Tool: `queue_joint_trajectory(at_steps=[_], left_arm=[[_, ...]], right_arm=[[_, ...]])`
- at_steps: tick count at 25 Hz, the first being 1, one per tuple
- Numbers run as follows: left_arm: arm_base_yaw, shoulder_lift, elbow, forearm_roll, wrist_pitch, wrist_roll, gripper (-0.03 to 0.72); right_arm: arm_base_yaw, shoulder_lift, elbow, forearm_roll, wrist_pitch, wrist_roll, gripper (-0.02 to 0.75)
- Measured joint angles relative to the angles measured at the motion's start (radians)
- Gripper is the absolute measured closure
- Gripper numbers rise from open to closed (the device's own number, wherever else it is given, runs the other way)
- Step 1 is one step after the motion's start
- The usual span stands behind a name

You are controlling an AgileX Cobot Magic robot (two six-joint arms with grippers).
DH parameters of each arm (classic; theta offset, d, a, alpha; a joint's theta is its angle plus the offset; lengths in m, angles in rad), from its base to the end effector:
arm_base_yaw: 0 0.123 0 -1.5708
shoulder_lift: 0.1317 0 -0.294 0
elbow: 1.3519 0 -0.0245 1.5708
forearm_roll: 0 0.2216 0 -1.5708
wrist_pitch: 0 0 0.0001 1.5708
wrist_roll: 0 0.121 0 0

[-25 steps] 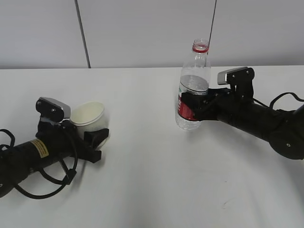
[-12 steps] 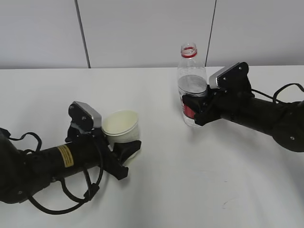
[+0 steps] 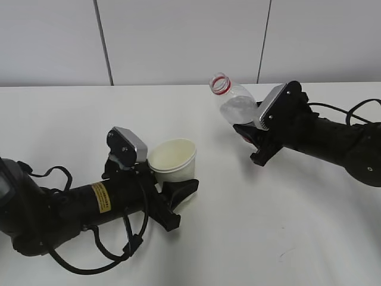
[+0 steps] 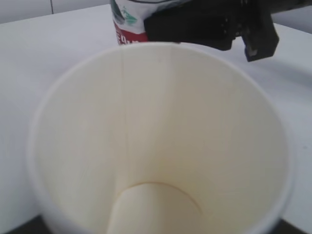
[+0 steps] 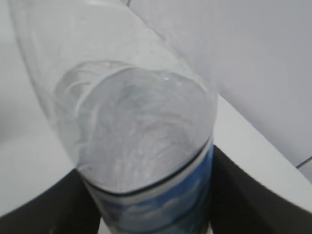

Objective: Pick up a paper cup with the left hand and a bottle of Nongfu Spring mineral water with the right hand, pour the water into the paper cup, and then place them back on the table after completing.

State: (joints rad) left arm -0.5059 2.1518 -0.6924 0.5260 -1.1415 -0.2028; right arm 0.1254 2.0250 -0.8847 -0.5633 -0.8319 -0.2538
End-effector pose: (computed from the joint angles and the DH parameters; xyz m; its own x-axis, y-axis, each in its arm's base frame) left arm 0.2909 -0.2243 0.1023 -0.2206 0.1571 -0.9626 0.8221 0.5611 -0.0968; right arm 0.3904 0.0973 0.1540 0.0618 -0.5570 -0.8282 -0.5688 0.6622 -0.4878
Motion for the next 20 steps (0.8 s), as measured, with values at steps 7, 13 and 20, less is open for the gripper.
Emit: queue_joint_trajectory(at_steps=[7, 13, 20], left_arm=[[-0.014, 0.0, -0.001, 0.001, 0.0, -0.001, 0.333], [-0.016, 0.0, -0.037, 0.009, 0.002, -0.001, 0.334], [-0.016, 0.022, -0.059, 0.025, 0.003, -0.001, 0.334]], right_arm=[[0.0, 0.0, 0.0, 0.024, -0.016, -0.196, 0.311], [0.0, 0.0, 0.0, 0.032, -0.02, -0.315, 0.311], [0.0, 0.0, -0.002, 0.056, -0.038, -0.419, 0.312]])
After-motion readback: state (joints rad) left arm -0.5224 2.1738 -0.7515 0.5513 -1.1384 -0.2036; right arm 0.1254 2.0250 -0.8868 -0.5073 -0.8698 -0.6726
